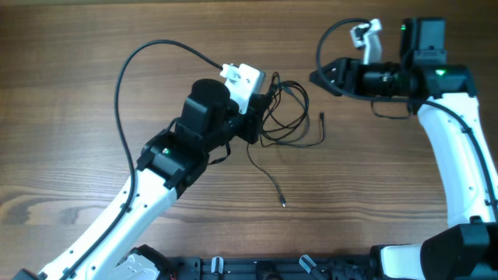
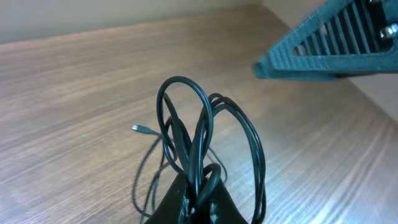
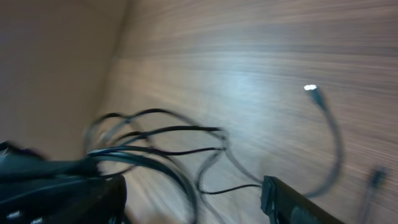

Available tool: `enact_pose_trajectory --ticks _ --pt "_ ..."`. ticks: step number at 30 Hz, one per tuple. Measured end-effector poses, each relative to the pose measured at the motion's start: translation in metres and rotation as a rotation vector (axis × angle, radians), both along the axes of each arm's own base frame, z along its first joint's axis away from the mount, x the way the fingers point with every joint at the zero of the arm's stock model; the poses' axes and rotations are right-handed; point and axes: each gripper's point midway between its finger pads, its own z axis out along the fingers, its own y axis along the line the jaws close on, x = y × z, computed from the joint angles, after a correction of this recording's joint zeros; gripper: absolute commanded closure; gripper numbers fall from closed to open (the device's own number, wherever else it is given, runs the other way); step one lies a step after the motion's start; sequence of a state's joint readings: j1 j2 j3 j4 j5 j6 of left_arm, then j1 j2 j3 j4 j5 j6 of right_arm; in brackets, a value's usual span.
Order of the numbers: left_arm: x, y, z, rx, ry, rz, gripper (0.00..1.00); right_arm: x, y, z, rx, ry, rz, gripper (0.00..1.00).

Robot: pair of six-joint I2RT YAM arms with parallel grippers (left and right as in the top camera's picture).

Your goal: Untangle cables

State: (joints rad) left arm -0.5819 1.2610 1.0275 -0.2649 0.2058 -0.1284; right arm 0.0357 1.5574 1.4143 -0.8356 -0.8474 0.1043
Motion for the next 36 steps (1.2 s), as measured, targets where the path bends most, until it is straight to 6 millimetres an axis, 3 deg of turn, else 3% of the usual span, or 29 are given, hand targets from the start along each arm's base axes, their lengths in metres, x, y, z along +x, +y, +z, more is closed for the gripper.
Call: enact_pose_trajectory --ticks 3,9,12,13,16,20,25,27,28,29,30,32,34,36 --pt "-0.002 -0.008 -0.007 0.004 0.015 -0.049 0.96 -0.009 0.034 0.008 0.023 -0.051 0.107 0.53" --pt "-0.009 -0.014 -0.007 -0.013 0.028 -0.096 0.96 -0.008 0.05 -0.007 -0.071 0.012 0.026 0.59" --pt "-0.014 -0.019 -0.007 -0.006 0.019 -0.124 0.96 -0.01 0.06 -0.008 -0.078 0.008 0.039 0.92" --pt "-0.015 -0.021 -0.007 -0.006 0.017 -0.131 0.96 -0.01 0.06 -0.008 -0.078 0.009 0.038 0.96" --pt "-0.012 -0.024 -0.001 -0.021 -0.011 -0.137 0.96 -0.01 0.056 -0.013 -0.104 0.025 0.018 0.96" --pt "-0.002 -0.03 0.022 -0.073 -0.108 -0.134 0.96 -0.014 0.037 -0.047 -0.219 0.161 -0.065 0.95" --pt "0.01 -0.012 0.039 -0.086 -0.154 0.0 0.96 -0.015 0.032 -0.06 -0.255 0.206 -0.089 0.96" --pt "0.019 0.001 0.042 -0.091 -0.152 0.103 0.96 -0.015 0.029 -0.061 -0.27 0.21 -0.098 0.79" --pt "0.022 0.004 0.041 -0.092 -0.143 0.134 0.96 -0.013 0.026 -0.061 -0.272 0.207 -0.106 0.54" --pt "0.023 0.008 0.036 -0.083 -0.122 0.159 0.96 -0.011 0.02 -0.061 -0.273 0.198 -0.108 0.35" --pt "0.021 0.01 0.03 -0.062 -0.102 0.165 0.96 -0.008 0.014 -0.059 -0.261 0.185 -0.102 0.26" --pt "0.012 0.011 0.015 -0.002 -0.061 0.122 0.96 -0.002 0.003 -0.049 -0.205 0.114 -0.042 0.21" --pt "0.001 0.006 0.003 0.041 -0.03 0.046 0.96 -0.003 -0.001 -0.032 -0.12 0.006 0.062 0.22" --pt "-0.004 0.001 0.003 0.04 -0.039 -0.005 0.96 -0.007 0.012 -0.014 -0.042 -0.063 0.137 0.25"
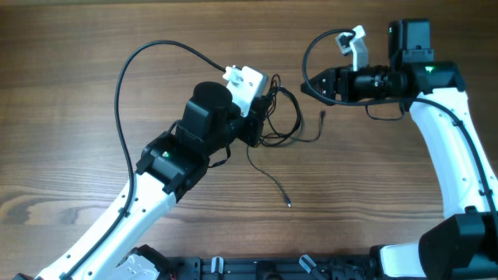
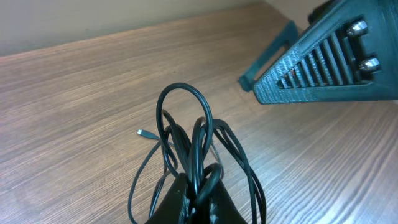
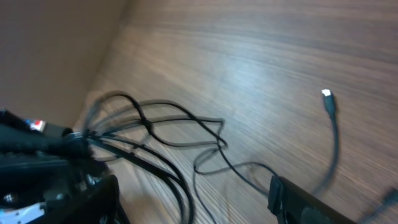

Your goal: Untangle cables

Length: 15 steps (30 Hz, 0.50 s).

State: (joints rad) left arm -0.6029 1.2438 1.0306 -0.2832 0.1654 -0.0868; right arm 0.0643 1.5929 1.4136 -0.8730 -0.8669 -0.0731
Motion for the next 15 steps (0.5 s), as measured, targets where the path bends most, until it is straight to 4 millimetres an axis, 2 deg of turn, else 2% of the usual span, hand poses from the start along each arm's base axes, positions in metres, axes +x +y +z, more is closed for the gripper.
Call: enact_pose_trajectory --ticks 3,5,7,9,12,15 --pt "-0.006 -0.007 0.002 -0.018 0.005 -0.051 0.96 -0.003 0.026 0.006 0.025 0.004 0.029 0.33" --pt "-0.007 -0.01 -0.007 -0.005 0.031 -0.07 0.96 -0.006 0.036 0.008 0.043 0.034 0.023 0.4" --pt "-0.006 -0.014 -0.019 0.009 0.06 -0.08 0.96 -0.004 0.034 0.007 0.045 0.069 -0.015 0.46" --pt "-0.007 -0.017 -0.023 0.013 0.067 -0.089 0.96 -0.002 0.03 0.001 0.018 0.091 -0.051 0.5" --pt "-0.009 -0.022 -0.022 0.009 0.063 -0.107 0.96 0.002 0.02 -0.01 -0.049 0.122 -0.12 0.55" --pt "-0.007 -0.024 -0.015 -0.008 0.035 -0.112 0.96 -0.001 0.025 -0.017 -0.104 0.118 -0.123 0.61"
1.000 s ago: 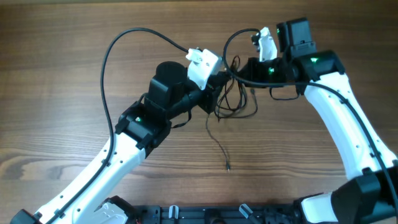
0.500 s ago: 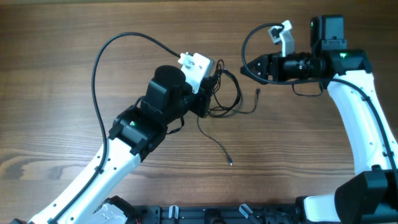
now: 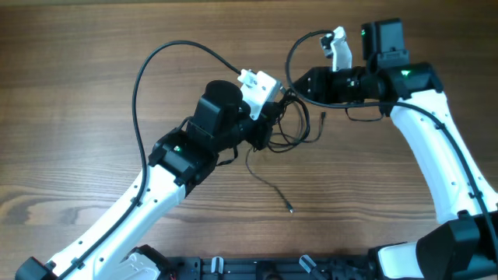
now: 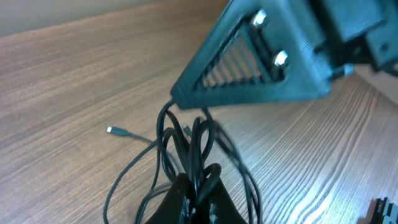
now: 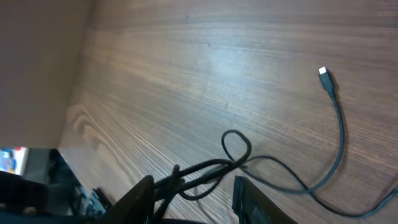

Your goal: Untangle cables

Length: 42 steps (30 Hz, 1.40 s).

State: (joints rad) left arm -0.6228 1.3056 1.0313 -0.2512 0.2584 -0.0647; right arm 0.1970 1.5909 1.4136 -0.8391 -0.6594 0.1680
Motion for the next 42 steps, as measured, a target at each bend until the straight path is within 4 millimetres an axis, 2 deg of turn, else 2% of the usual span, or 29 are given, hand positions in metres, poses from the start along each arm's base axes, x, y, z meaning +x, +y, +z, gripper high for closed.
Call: enact_pose_trajectory --ticks 2,4,6,8,11,13,16,18,19,21,22,23,26,27,28,29,30,31,36,40,41,42 --pt "0.001 -0.001 0.002 -0.006 -0.006 -0.002 0.96 -0.005 0.002 -0.011 -0.079 0.013 -0.012 0.73" --pt "0.001 -0.002 0.003 -0.008 -0.01 -0.004 0.96 -0.004 -0.003 -0.017 -0.127 0.036 -0.06 0.77" --pt "0.001 -0.003 0.005 -0.013 -0.017 -0.006 0.96 -0.001 -0.01 -0.023 -0.156 0.062 -0.111 0.77" --pt "0.001 -0.001 0.009 -0.018 -0.026 -0.001 0.96 0.003 -0.023 -0.04 -0.199 0.117 -0.159 0.78" --pt "0.005 0.03 0.055 -0.07 -0.145 0.096 0.96 0.007 -0.041 -0.074 -0.257 0.22 -0.206 0.79" --pt "-0.002 0.055 0.095 -0.119 -0.244 0.159 0.96 0.01 -0.049 -0.085 -0.272 0.25 -0.228 0.77" --pt "-0.014 0.073 0.109 -0.127 -0.267 0.19 0.96 0.018 -0.049 -0.082 -0.219 0.231 -0.217 0.61" --pt "-0.017 0.073 0.098 -0.103 -0.228 0.18 0.96 0.022 -0.036 -0.065 -0.077 0.172 -0.108 0.37" --pt "-0.019 0.069 0.089 -0.092 -0.194 0.156 0.96 0.022 -0.03 -0.054 0.005 0.132 -0.036 0.33" --pt "-0.023 0.057 0.079 -0.086 -0.163 0.082 0.96 0.015 -0.023 -0.026 0.181 0.015 0.131 0.18" --pt "-0.025 0.049 0.073 -0.085 -0.144 0.032 0.96 0.01 -0.021 -0.004 0.304 -0.089 0.234 0.14" --pt "-0.027 0.039 0.063 -0.084 -0.11 -0.028 0.96 0.006 -0.019 0.008 0.365 -0.15 0.289 0.14" --pt "-0.024 0.014 0.044 -0.112 -0.053 -0.15 0.96 -0.005 -0.005 0.03 0.462 -0.32 0.431 0.18" --pt "-0.021 0.003 0.028 -0.112 -0.008 -0.191 0.96 -0.008 -0.001 0.031 0.462 -0.366 0.468 0.23" --pt "-0.017 -0.002 0.02 -0.115 0.011 -0.209 0.96 -0.011 0.003 0.033 0.472 -0.383 0.49 0.36" --pt "-0.015 -0.006 0.016 -0.12 0.019 -0.222 0.96 -0.013 0.007 0.034 0.476 -0.397 0.507 0.65" --pt "-0.014 -0.007 0.013 -0.121 0.022 -0.226 0.96 -0.015 0.01 0.034 0.476 -0.405 0.521 0.75" --pt "-0.01 -0.01 0.012 -0.124 0.016 -0.227 0.96 -0.018 0.016 0.034 0.478 -0.411 0.544 0.94" --pt "-0.002 -0.013 0.012 -0.138 -0.015 -0.216 0.96 -0.023 0.037 0.019 0.381 -0.383 0.586 0.96" --pt "0.018 -0.002 0.006 -0.116 0.015 -0.028 0.96 -0.015 0.035 0.007 0.291 -0.355 0.555 0.96" --pt "0.025 0.004 0.006 -0.115 0.02 0.041 0.96 -0.012 0.033 0.004 0.269 -0.349 0.543 0.85" --pt "0.033 0.013 0.008 -0.12 0.021 0.126 0.96 -0.009 0.032 0.001 0.246 -0.34 0.529 0.66"
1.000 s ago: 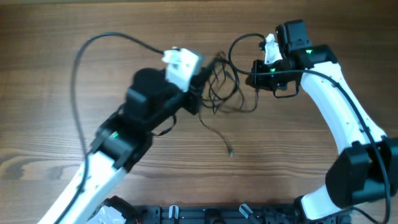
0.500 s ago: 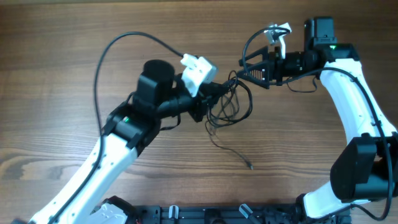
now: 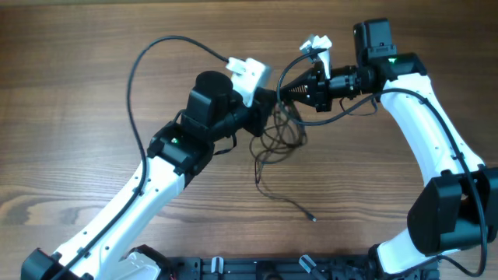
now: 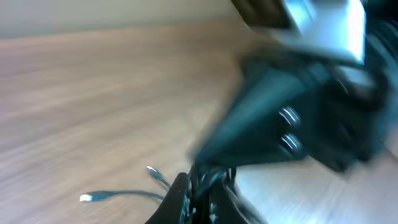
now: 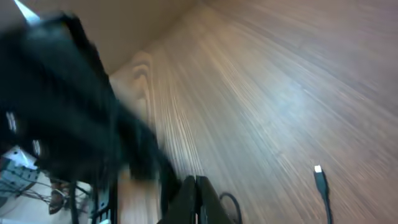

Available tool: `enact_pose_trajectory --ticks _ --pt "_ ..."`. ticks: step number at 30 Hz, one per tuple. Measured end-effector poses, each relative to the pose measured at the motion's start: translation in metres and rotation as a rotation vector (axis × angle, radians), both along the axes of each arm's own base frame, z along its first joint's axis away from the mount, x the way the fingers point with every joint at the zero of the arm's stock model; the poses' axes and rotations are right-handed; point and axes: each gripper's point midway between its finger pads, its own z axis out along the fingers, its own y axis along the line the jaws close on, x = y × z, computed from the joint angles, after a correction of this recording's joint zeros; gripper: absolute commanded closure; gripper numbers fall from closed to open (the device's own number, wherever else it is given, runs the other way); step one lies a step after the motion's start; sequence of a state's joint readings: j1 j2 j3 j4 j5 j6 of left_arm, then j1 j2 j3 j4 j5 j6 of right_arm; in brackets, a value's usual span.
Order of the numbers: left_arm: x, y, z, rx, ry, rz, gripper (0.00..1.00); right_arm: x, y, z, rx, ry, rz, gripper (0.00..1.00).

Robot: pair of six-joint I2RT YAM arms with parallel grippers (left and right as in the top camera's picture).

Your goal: Untangle cables

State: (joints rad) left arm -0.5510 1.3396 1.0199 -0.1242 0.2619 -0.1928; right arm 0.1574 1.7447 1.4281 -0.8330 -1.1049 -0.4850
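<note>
A tangle of thin black cables (image 3: 278,138) hangs from my left gripper (image 3: 263,115), which is shut on its upper strands (image 4: 200,196). One loose tail runs down to a plug (image 3: 313,219) on the wood. My right gripper (image 3: 284,91) meets the top of the tangle, right against the left one. In the right wrist view its fingers (image 5: 196,186) are pressed together with a small cable loop (image 5: 227,202) beside them. The left wrist view is blurred; the right gripper's dark body (image 4: 292,130) fills it. Silver-tipped plugs (image 4: 87,198) (image 5: 318,171) lie on the table.
The wooden table (image 3: 78,93) carries everything. The left arm's own thick black lead (image 3: 148,58) arcs over the back left. A black rail (image 3: 233,268) runs along the front edge. The right arm's lead (image 3: 350,109) loops under its wrist.
My right gripper's jaws, open on either side of the loops before, are now shut at the tangle's top. The tangle hangs lower and its loose plug lies further right.
My left gripper held the tangle all along while the right gripper stood off at the back right, open. The right gripper was then closer, then with its jaws around the loops beside the left gripper, and now it is shut there.
</note>
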Motion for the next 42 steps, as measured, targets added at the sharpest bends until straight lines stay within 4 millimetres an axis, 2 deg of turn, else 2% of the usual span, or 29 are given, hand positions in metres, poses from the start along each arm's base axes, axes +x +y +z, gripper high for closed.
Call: enact_pose_trajectory --ticks 2,3,4,6,7,8,9,11,15,18,19,21,22,23,24,27,28,29,31,33,34,35,36,38,39,40,41,42 --pt "0.013 0.014 0.015 -0.026 -0.04 0.108 0.96 0.004 0.0 -0.001 -0.012 -0.007 -0.015 0.61" --pt "0.014 0.017 0.019 -0.023 -0.056 0.108 0.96 0.009 0.0 0.0 -0.009 -0.038 -0.017 0.52" --pt "0.012 0.017 0.02 -0.015 -0.066 0.085 0.96 0.01 0.001 0.001 -0.006 -0.057 -0.013 0.46" --pt "0.002 0.011 0.013 0.007 -0.049 0.004 0.96 0.009 0.002 0.003 0.01 -0.107 0.02 0.46" --pt "-0.002 0.009 0.012 0.01 -0.042 -0.019 0.96 0.008 0.002 0.004 0.012 -0.12 0.028 0.48" --pt "-0.004 0.007 0.011 0.011 -0.037 -0.035 0.96 0.008 0.003 0.004 0.017 -0.131 0.034 0.68" --pt "-0.007 0.005 0.011 0.006 -0.037 -0.058 0.96 0.008 0.003 0.005 0.023 -0.14 0.04 0.83" --pt "-0.006 0.003 0.015 -0.007 -0.05 -0.067 0.96 0.007 0.007 0.009 0.046 -0.164 0.056 0.95" --pt "0.008 0.014 0.023 -0.03 -0.077 -0.008 0.96 0.012 0.013 0.009 0.026 -0.063 -0.008 0.96" --pt "0.023 0.031 0.027 -0.123 -0.007 0.136 0.89 0.011 0.014 0.009 -0.013 0.026 -0.061 0.95" --pt "0.031 0.044 0.031 -0.178 0.028 0.227 0.89 0.011 0.014 0.006 -0.035 0.053 -0.08 0.95" --pt "0.053 0.094 0.056 -0.26 -0.02 0.452 0.86 0.016 -0.001 -0.015 -0.101 0.105 -0.148 0.95" --pt "0.056 0.112 0.065 -0.297 -0.024 0.527 0.88 0.023 -0.008 -0.021 -0.116 0.11 -0.182 0.95" --pt "0.056 0.119 0.071 -0.322 -0.023 0.56 0.86 0.031 -0.011 -0.022 -0.119 0.098 -0.206 0.96" --pt "0.053 0.115 0.07 -0.34 0.011 0.554 0.77 0.038 -0.012 -0.02 -0.115 0.075 -0.226 0.95" --pt "0.04 0.083 0.037 -0.323 0.174 0.437 0.06 0.059 -0.009 -0.008 -0.076 0.028 -0.284 0.95" --pt "0.037 0.078 0.03 -0.317 0.207 0.415 0.0 0.063 -0.009 -0.004 -0.06 0.023 -0.299 0.96" --pt "0.028 0.063 0.015 -0.307 0.285 0.349 0.0 0.064 -0.009 -0.003 -0.057 0.029 -0.304 0.95" --pt "0.019 0.048 0.003 -0.294 0.345 0.298 0.0 0.064 -0.009 -0.003 -0.054 0.045 -0.312 0.95" --pt "0.011 0.021 -0.009 -0.288 0.392 0.228 0.0 0.063 -0.009 -0.004 -0.053 0.057 -0.314 0.95" --pt "0.01 0.011 -0.017 -0.299 0.428 0.233 0.21 0.061 -0.007 -0.002 -0.043 0.061 -0.303 0.95" --pt "0.011 0.004 -0.032 -0.304 0.486 0.269 0.85 0.06 -0.006 0.0 -0.031 0.064 -0.291 0.95" --pt "0.014 0.0 -0.046 -0.305 0.53 0.302 0.96 0.059 -0.005 0.0 -0.026 0.065 -0.286 0.94" --pt "0.019 -0.003 -0.078 -0.273 0.598 0.353 0.96 0.056 -0.004 0.0 -0.021 0.078 -0.278 0.83" --pt "0.02 -0.002 -0.085 -0.255 0.602 0.357 0.96 0.054 -0.005 -0.002 -0.027 0.091 -0.277 0.73" --pt "0.023 0.0 -0.087 -0.224 0.57 0.345 0.96 0.051 -0.006 -0.005 -0.037 0.109 -0.276 0.55" --pt "0.026 0.004 -0.084 -0.192 0.518 0.317 0.96 0.05 -0.008 -0.008 -0.048 0.122 -0.282 0.45" --pt "0.027 0.007 -0.08 -0.164 0.475 0.284 0.96 0.051 -0.012 -0.009 -0.051 0.127 -0.292 0.41"
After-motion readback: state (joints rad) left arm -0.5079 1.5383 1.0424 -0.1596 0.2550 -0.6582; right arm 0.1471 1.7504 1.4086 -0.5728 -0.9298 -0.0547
